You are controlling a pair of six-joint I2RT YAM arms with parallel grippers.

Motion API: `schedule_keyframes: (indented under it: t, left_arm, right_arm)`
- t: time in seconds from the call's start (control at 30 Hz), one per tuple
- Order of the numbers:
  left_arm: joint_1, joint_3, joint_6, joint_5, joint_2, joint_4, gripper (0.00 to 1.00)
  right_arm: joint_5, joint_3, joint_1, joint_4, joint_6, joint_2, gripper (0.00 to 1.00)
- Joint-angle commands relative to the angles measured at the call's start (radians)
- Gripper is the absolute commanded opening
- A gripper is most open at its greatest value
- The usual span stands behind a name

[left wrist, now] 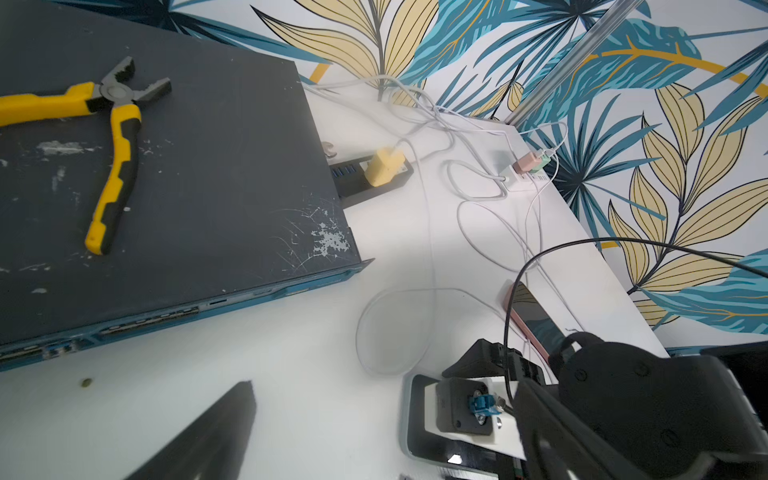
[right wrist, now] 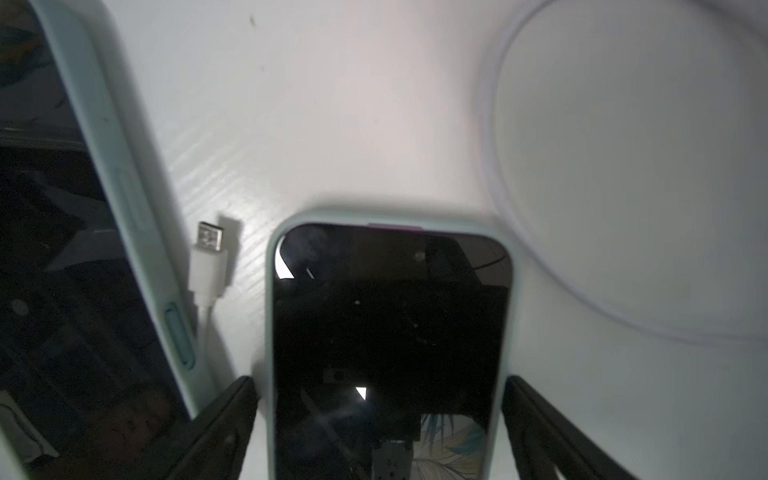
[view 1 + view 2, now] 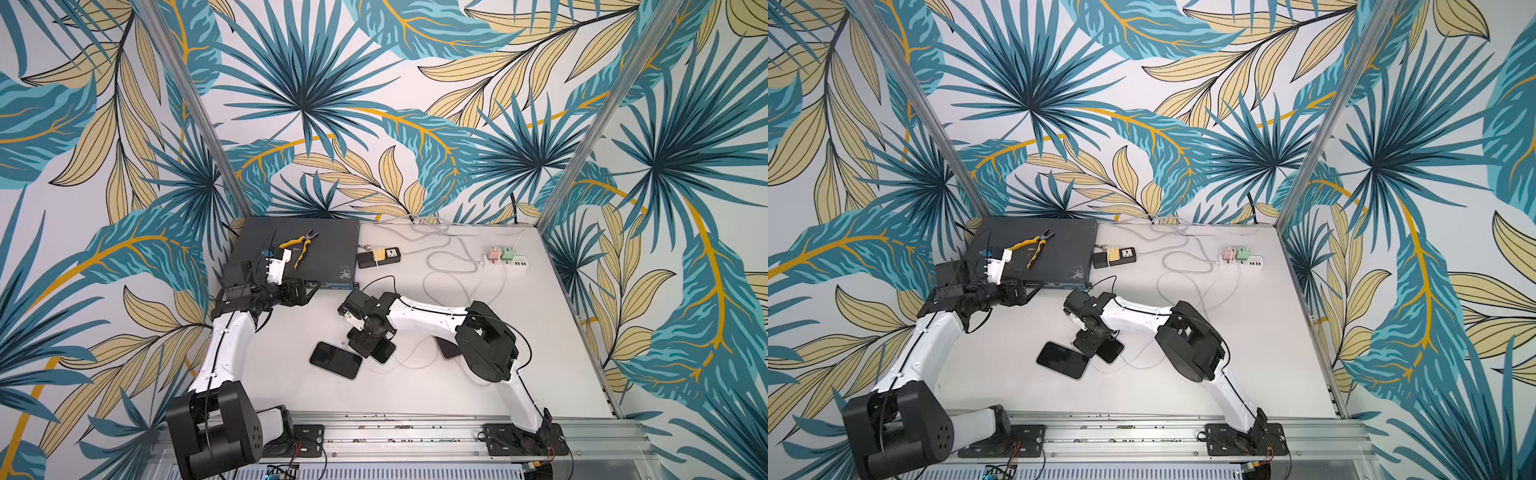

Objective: Unplug the charging cable from the phone
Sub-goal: Pick up the phone at the center of the board.

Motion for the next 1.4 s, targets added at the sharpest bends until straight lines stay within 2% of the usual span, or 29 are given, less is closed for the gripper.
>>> schedule_keyframes:
  t: [0.0, 0.43, 0.73, 1.07, 1.37]
  left_arm:
    - [0.009, -0.012, 0.015, 0.02, -0.021, 0.02, 1.0]
    - [0.009, -0.013, 0.014, 0.034, -0.022, 0.022, 1.0]
    - [0.007, -0.023, 0.002, 0.065, -0.027, 0.038, 1.0]
    - [-0.046, -0.023, 0.017, 0.131, -0.027, 0.029, 1.0]
    - [-0.16, -0.009, 0.063, 0.244, -0.017, -0.022, 1.0]
  right_arm:
    - [0.008, -0.021, -0.002, -0.006, 0.011, 0.04, 0.91]
    - [0.015, -0.022, -0.002, 0.004, 0.004, 0.033, 0.72]
    - [-0.015, -0.035, -0.028, 0.069, 0.003, -0.035, 0.59]
    - [-0.218, -0.143, -0.084, 0.273, 0.043, -0.182, 0.57]
    - [-0.48, -0.406, -0.172, 0.659, 0.19, -0.385, 0.56]
